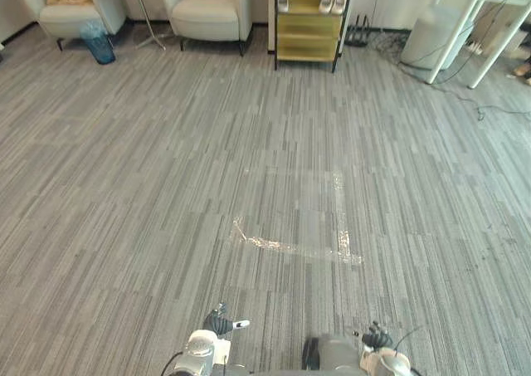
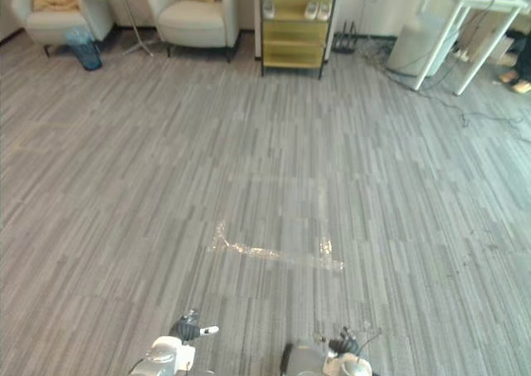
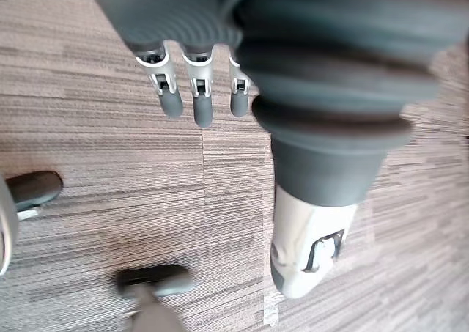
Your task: Pick up cushions and gather them together orderly.
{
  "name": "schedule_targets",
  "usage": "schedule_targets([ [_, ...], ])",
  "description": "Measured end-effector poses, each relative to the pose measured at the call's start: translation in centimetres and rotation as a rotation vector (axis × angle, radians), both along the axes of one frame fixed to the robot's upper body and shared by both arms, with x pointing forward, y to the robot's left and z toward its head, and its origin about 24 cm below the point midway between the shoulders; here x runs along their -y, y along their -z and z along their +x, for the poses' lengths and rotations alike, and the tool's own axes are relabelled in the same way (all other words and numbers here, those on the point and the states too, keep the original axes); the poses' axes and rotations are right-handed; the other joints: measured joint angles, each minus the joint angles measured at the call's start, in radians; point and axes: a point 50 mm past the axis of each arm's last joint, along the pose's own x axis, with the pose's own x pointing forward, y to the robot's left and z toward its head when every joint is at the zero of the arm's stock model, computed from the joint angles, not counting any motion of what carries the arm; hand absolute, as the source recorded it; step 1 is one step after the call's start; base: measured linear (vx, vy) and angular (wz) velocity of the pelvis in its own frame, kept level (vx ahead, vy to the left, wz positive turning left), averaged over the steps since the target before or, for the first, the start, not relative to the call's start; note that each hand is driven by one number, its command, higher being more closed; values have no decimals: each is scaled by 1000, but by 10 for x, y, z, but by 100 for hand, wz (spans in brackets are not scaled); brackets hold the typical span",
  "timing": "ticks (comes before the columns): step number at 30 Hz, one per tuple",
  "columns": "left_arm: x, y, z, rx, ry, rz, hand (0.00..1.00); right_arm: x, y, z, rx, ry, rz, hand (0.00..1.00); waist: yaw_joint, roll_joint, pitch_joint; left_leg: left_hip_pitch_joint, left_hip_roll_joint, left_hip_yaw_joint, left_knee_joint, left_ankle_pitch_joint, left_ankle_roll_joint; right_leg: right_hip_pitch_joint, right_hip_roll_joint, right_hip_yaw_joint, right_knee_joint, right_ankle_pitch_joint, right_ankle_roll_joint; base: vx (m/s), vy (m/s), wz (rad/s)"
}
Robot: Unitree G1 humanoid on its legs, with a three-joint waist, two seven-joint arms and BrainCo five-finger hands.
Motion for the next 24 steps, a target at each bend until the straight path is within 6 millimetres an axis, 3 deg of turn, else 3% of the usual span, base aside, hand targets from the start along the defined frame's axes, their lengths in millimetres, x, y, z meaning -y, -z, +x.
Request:
schedule_targets([
  [1, 4, 0, 1, 2, -21, -20, 0, 9, -2, -1, -2, 1, -20, 0, 3, 31, -15, -26, 41, -10, 90, -3, -3, -8, 18, -24, 59, -60, -18, 611, -313, 16],
  [2, 7, 1, -1, -1, -32, -31, 0, 11, -2, 0, -1, 1, -24, 0, 4, 43, -17, -63, 62, -13, 189, -1, -4, 6, 33, -31, 66, -89, -28, 658, -383, 2],
  [3, 11, 0, 3, 8, -64, -52, 0, 13, -2, -1, -2, 1, -25, 0, 1, 63, -6, -165, 116, -17, 448, 41, -1, 56, 60, -47, 50, -125, -47, 533, -331, 2],
  [4, 12, -1, 4, 10, -74, -58, 0, 12, -2, -2, -6, 2, -21, 0, 0, 67, -2, -198, 133, -19, 529, 76, 6, 80, 69, -52, 42, -135, -52, 522, -317, 4],
  [5, 12, -1, 5, 14, -97, -68, 0, 8, -1, -3, -9, 4, -11, 0, 3, 72, 8, -261, 182, -12, 706, 90, 16, 137, 87, -56, 16, -151, -68, 405, -215, -3],
  [6, 12, -3, 8, 32, -110, -73, 0, 7, 0, -6, -15, 0, -9, 0, 7, 70, 18, -329, 224, 17, 869, 65, 28, 222, 110, -58, -24, -177, -88, 585, -285, 0],
  [7, 11, -5, 12, 54, -111, -73, 0, 4, 1, -8, -21, 2, 0, 0, 14, 53, 29, -389, 219, 37, 909, 33, 37, 315, 107, -59, -66, -193, -89, 482, -230, 0],
  [9, 13, -7, 15, 71, -96, -76, 0, 3, 2, -8, -23, 11, 2, 0, 15, 41, 31, -446, 201, 83, 835, 5, 44, 388, 105, -54, -129, -198, -86, 411, -151, -9],
  [11, 15, -9, 18, 84, -94, -80, 0, 3, 0, -3, -9, 13, 2, 0, 25, 43, 32, -508, 142, 119, 623, -2, 55, 453, 93, -37, -178, -207, -73, 486, -83, -22],
  [12, 17, -10, 20, 92, -87, -83, 0, 4, 0, -2, -6, 14, -1, 0, 32, 41, 30, -515, 76, 106, 416, 24, 39, 474, 79, -28, -200, -217, -55, 407, 10, -26],
  [13, 20, -11, 21, 99, -79, -88, 0, 6, 0, -2, -8, 15, -8, 0, 49, 49, 27, -515, 21, 70, 196, 94, 32, 507, 72, -11, -228, -230, -37, 399, 37, -30],
  [15, 23, -11, 22, 102, -59, -88, 0, 5, 0, -3, -16, 9, -13, 0, 63, 59, 22, -516, 4, 26, 71, 175, 41, 547, 82, 4, -238, -271, -9, 468, 128, -35],
  [16, 19, -11, 22, 102, -47, -76, 0, 1, 2, -4, -23, 2, -3, 0, 67, 41, 16, -523, -7, 19, 122, 229, 76, 558, 69, 20, -202, -326, 10, 519, 160, -25],
  [17, 18, -11, 22, 101, -43, -72, 0, -1, 2, -4, -25, -2, 0, 0, 67, 31, 10, -532, -15, 21, 147, 232, 86, 554, 59, 22, -182, -349, 16, 562, 135, -14],
  [18, 13, -11, 23, 101, -29, -56, 0, -6, 5, -10, -42, -8, 12, 0, 63, -4, -12, -536, -44, 36, 208, 192, 100, 535, 24, 39, -70, -416, 41, 469, 70, -8],
  [19, 13, -11, 22, 97, -21, -53, 0, -8, 5, -10, -43, -15, 15, 0, 64, -15, -16, -532, -51, 43, 218, 176, 109, 509, 11, 45, -5, -425, 50, 585, 99, -13],
  [22, 8, -7, 19, 59, 37, -16, 0, -17, 7, -11, -56, -61, 23, 0, 64, -42, -21, -419, -78, 54, 205, 112, 129, 337, -34, 85, 459, -388, 113, 557, 95, -4],
  [24, 7, -5, 15, 41, 45, -10, 0, -17, 7, -11, -56, -73, 25, 0, 61, -30, -18, -304, -81, 49, 135, 103, 130, 303, -54, 31, 520, -419, 78, 503, 44, -8],
])
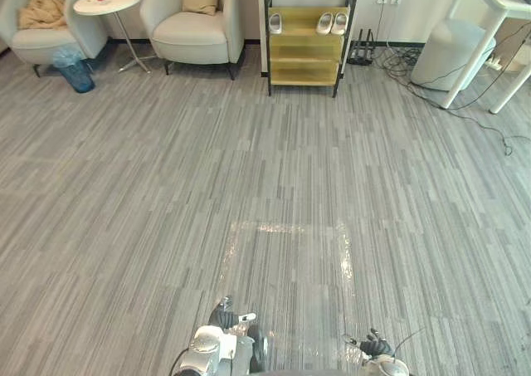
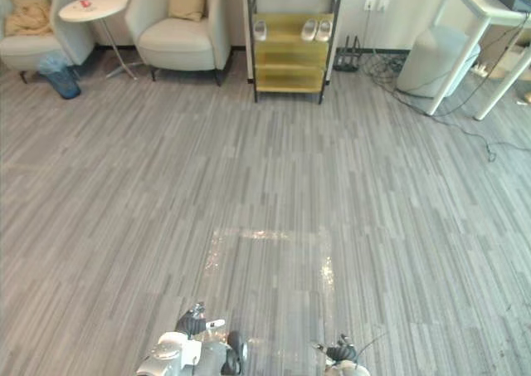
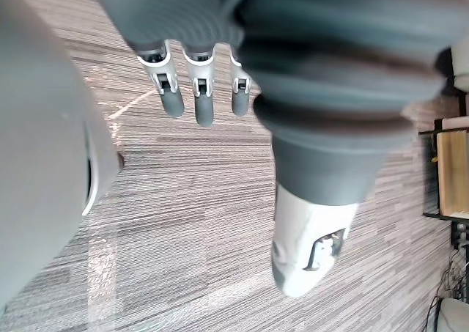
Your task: Pick up cushions and gather them together orderly.
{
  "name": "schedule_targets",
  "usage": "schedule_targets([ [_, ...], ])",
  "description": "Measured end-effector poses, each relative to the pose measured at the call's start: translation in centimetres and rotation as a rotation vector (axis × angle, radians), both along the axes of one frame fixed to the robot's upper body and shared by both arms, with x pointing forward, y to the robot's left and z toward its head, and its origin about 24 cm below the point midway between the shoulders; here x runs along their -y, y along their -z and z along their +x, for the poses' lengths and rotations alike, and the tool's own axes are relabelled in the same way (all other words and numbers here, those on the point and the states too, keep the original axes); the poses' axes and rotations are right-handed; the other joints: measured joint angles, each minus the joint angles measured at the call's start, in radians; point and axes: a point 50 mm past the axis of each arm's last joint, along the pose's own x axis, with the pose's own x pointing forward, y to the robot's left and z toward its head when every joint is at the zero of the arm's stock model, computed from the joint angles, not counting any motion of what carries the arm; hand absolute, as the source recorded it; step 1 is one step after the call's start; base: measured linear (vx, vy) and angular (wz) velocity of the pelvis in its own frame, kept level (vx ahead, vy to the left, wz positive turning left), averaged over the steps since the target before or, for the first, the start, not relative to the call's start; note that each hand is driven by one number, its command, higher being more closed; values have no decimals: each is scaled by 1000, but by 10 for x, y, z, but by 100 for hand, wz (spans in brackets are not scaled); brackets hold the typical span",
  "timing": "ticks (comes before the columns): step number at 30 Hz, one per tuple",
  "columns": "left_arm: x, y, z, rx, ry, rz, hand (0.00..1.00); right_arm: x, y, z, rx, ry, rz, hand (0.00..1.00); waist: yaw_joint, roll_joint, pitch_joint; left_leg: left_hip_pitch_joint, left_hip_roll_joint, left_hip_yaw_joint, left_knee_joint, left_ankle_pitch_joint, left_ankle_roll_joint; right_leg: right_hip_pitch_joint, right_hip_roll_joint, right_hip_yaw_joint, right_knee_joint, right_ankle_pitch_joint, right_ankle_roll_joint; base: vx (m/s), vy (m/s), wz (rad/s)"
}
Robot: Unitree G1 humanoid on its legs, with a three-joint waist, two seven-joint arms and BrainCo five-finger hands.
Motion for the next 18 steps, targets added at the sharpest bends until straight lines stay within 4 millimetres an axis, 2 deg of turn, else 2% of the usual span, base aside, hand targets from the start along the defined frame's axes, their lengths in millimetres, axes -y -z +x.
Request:
schedule_targets([
  [2, -5, 1, -2, -6, -4, 12, 0, -1, -1, 2, 10, -17, 4, 0, -3, 15, -1, 86, 16, -3, -56, 0, 0, -45, -1, -68, -74, -16, -23, 456, -14, -1],
  [5, -4, 1, -1, -5, -2, 11, 0, 3, -4, 9, 33, -25, -11, 0, -7, 38, 12, 144, 53, -2, -86, -2, -4, -133, 20, -78, -247, 7, -29, 377, -85, 7],
  [6, -4, 1, -2, -8, -2, 10, 0, 6, -6, 15, 49, -28, -18, 0, -9, 49, 20, 163, 73, -3, -95, -6, -10, -174, 28, -70, -320, 54, -26, 353, -162, 14],
  [7, -4, 2, -5, -14, -5, 11, 0, 5, -7, 18, 60, -31, -19, 0, -17, 49, 21, 180, 94, -10, -94, -20, -34, -206, 38, -50, -415, 136, -25, 354, -187, 12],
  [8, -5, 2, -6, -17, -6, 11, 0, 5, -7, 19, 60, -32, -18, 0, -17, 47, 20, 190, 98, -14, -93, -29, -48, -210, 44, -36, -455, 172, -26, 389, -248, 18],
  [9, -9, 3, -9, -23, -12, 19, 0, 3, -6, 15, 49, -43, -14, 0, -19, 21, 11, 210, 93, -33, -84, -59, -92, -204, 38, 14, -560, 304, -35, 408, -320, 23],
  [10, -7, 4, -11, -35, -15, 18, 0, 10, -7, 14, 48, -43, -30, 0, -25, 40, 14, 231, 119, -63, -55, -109, -120, -207, 54, 12, -508, 363, -38, 416, -322, 26],
  [11, -5, 5, -12, -37, -18, 12, 0, 13, -8, 14, 47, -44, -41, 0, -25, 52, 8, 227, 137, -65, -39, -111, -122, -206, 60, 4, -491, 346, -44, 368, -318, 39],
  [12, -1, 5, -12, -39, -10, 4, 0, 18, -8, 12, 40, -40, -50, 0, -35, 55, -1, 206, 154, -87, 34, -111, -122, -193, 66, -18, -475, 290, -54, 387, -358, 53],
  [13, 5, 5, -11, -35, -22, -14, 0, 21, -6, 6, 26, -12, -49, 0, -44, 68, 1, 145, 189, -112, 190, -105, -121, -154, 76, -51, -477, 259, -73, 361, -373, 58],
  [14, 6, 5, -11, -36, -34, -22, 0, 22, -6, 4, 22, -2, -48, 0, -46, 72, 2, 120, 203, -116, 248, -99, -122, -138, 82, -61, -481, 248, -79, 339, -359, 56],
  [15, 8, 4, -9, -23, -74, -44, 0, 23, -5, 0, 13, 22, -46, 0, -49, 74, 12, 45, 251, -117, 436, -67, -112, -82, 101, -90, -507, 226, -93, 275, -248, 41],
  [16, 9, 2, -6, -10, -97, -55, 0, 24, -4, -5, 3, 32, -49, 0, -43, 82, 15, -12, 295, -88, 580, -64, -96, -17, 122, -104, -541, 216, -107, 331, -241, 36],
  [18, 8, 2, -6, -5, -103, -55, 0, 24, -3, -8, -4, 39, -44, 0, -39, 80, 16, -54, 297, -47, 612, -94, -97, 51, 123, -107, -589, 208, -121, 264, -141, 8],
])
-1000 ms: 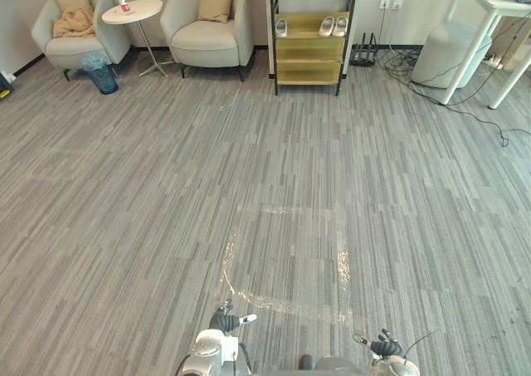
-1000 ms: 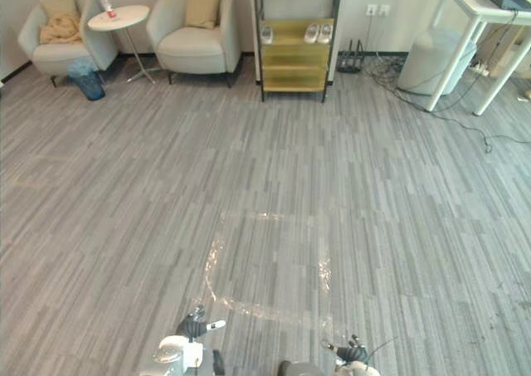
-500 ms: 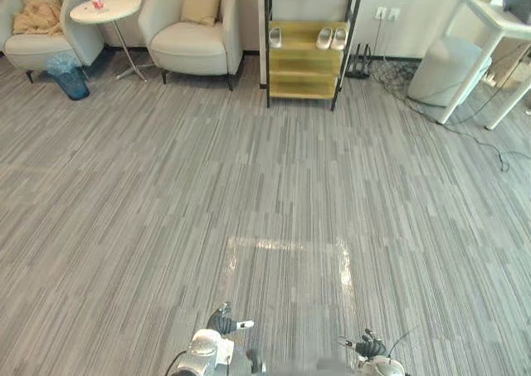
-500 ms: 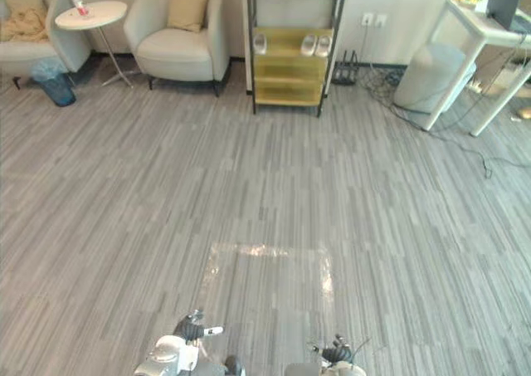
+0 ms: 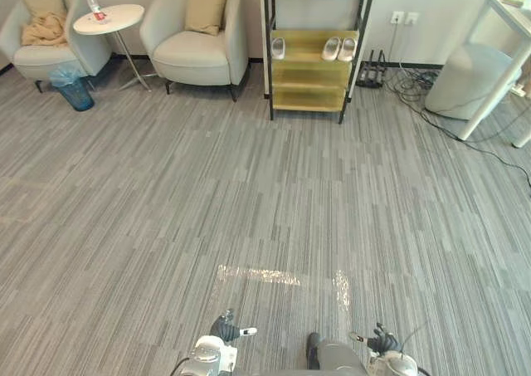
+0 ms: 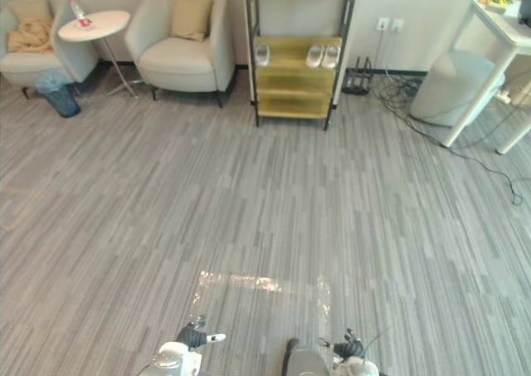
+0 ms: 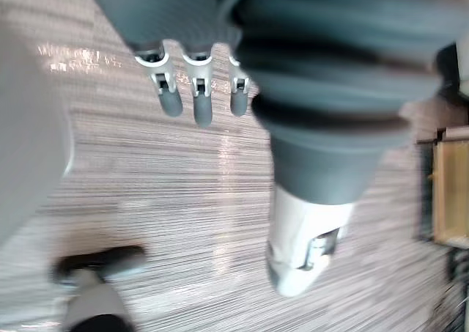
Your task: Pick up cushions and gather them together orderly.
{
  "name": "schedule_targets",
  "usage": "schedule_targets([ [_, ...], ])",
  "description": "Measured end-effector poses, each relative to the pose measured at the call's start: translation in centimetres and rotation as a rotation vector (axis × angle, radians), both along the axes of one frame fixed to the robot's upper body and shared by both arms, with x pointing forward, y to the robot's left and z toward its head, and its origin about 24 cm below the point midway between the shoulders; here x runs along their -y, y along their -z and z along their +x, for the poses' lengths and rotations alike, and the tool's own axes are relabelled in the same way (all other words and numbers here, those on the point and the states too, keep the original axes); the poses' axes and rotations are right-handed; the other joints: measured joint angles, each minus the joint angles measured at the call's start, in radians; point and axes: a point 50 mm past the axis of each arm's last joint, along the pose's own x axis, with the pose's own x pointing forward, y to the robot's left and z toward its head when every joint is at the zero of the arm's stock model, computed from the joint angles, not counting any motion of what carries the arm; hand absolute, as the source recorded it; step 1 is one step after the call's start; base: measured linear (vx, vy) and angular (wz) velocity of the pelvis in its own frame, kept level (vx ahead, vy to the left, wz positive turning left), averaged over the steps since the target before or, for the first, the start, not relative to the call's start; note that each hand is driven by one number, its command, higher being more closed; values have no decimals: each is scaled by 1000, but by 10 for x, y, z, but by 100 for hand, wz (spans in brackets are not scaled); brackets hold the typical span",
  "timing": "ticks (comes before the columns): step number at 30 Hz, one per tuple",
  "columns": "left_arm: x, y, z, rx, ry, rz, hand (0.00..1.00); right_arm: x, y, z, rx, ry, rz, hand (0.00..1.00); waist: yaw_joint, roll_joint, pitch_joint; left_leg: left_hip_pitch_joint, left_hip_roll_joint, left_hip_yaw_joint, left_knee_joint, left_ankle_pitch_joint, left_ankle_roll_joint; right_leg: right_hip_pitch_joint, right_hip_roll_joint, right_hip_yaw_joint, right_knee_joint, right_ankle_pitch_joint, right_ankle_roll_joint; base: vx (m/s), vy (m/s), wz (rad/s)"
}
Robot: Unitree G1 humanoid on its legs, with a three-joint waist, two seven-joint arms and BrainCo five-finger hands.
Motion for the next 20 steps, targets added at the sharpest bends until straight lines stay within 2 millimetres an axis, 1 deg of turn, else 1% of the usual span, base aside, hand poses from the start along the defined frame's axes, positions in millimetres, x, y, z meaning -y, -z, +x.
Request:
schedule_targets([
  [1, 0, -1, 2, 9, 1, -1, 0, 0, 0, 1, 1, 1, 2, 0, 3, 0, 0, -32, -24, 28, -52, -19, -1, 36, -12, -3, -30, 4, 7, 173, -59, -6],
  [2, 1, -2, 3, 13, 2, -1, 0, -1, 0, 1, 2, 1, 2, 0, 5, 0, 0, -39, -34, 30, -81, -21, -3, 44, -15, -2, -36, 5, 9, 236, -18, -12],
  [3, 1, -2, 3, 15, 7, -2, 0, -1, 0, 0, 1, 2, 4, 0, 11, 0, 1, -61, -82, 26, -221, -20, -5, 60, -33, 2, -47, 1, 21, 146, 15, -7],
  [4, 2, -2, 3, 16, 14, -1, 0, -1, 0, 0, 0, 3, 4, 0, 12, 0, 0, -64, -103, 16, -280, -14, -10, 63, -38, 3, -48, -1, 26, 181, 56, -8],
  [5, 5, -2, 4, 18, 26, -3, 0, 0, 0, 0, -1, 3, 0, 0, 16, 8, -3, -52, -151, -24, -470, 49, -27, 69, -43, 12, -50, -10, 42, 214, 126, -27],
  [6, 4, -3, 5, 24, 27, -2, 0, 3, 0, -1, -6, 4, -6, 0, 33, 17, -1, -36, -169, -67, -567, 177, -25, 76, -31, 43, -49, -23, 62, 214, 126, -33],
  [7, 2, -3, 4, 22, 27, 4, 0, 1, 1, -2, -10, 3, 0, 0, 36, 10, -3, -27, -177, -61, -576, 180, -23, 81, -32, 53, -53, -21, 68, 362, 135, -27],
  [8, -6, -2, 3, 14, 29, 27, 0, -10, 3, -1, -7, 2, 28, 0, 33, -21, -6, 12, -211, -60, -629, 184, -12, 106, -61, 57, -75, -28, 87, 213, 47, -3],
  [9, -6, -2, 2, 13, 32, 27, 0, -12, 3, -2, -8, 5, 33, 0, 32, -28, -6, 17, -217, -59, -638, 185, -10, 107, -67, 57, -76, -31, 91, 306, 74, 8],
  [10, -11, -1, 2, 9, 35, 39, 0, -16, 5, -5, -13, 17, 46, 0, 31, -52, -12, 36, -240, -59, -671, 190, -2, 114, -86, 56, -77, -39, 101, 230, 64, 15],
  [11, -15, -1, 1, 4, 35, 50, 0, -16, 6, -7, -19, 20, 47, 0, 32, -64, -17, 56, -258, -61, -698, 195, 5, 129, -100, 56, -87, -43, 108, 230, 64, 17],
  [15, -18, 1, -4, -11, 35, 58, 0, -17, 6, -10, -26, 19, 46, 0, 33, -64, -23, 117, -284, -62, -761, 201, 14, 164, -118, 63, -94, -46, 111, 173, 33, 7],
  [20, -18, 2, -7, -22, 62, 69, 0, -18, 6, -10, -27, 18, 49, 0, 37, -58, -36, 126, -285, -65, -777, 201, 14, 174, -115, 64, -108, -46, 111, 65, -23, 1],
])
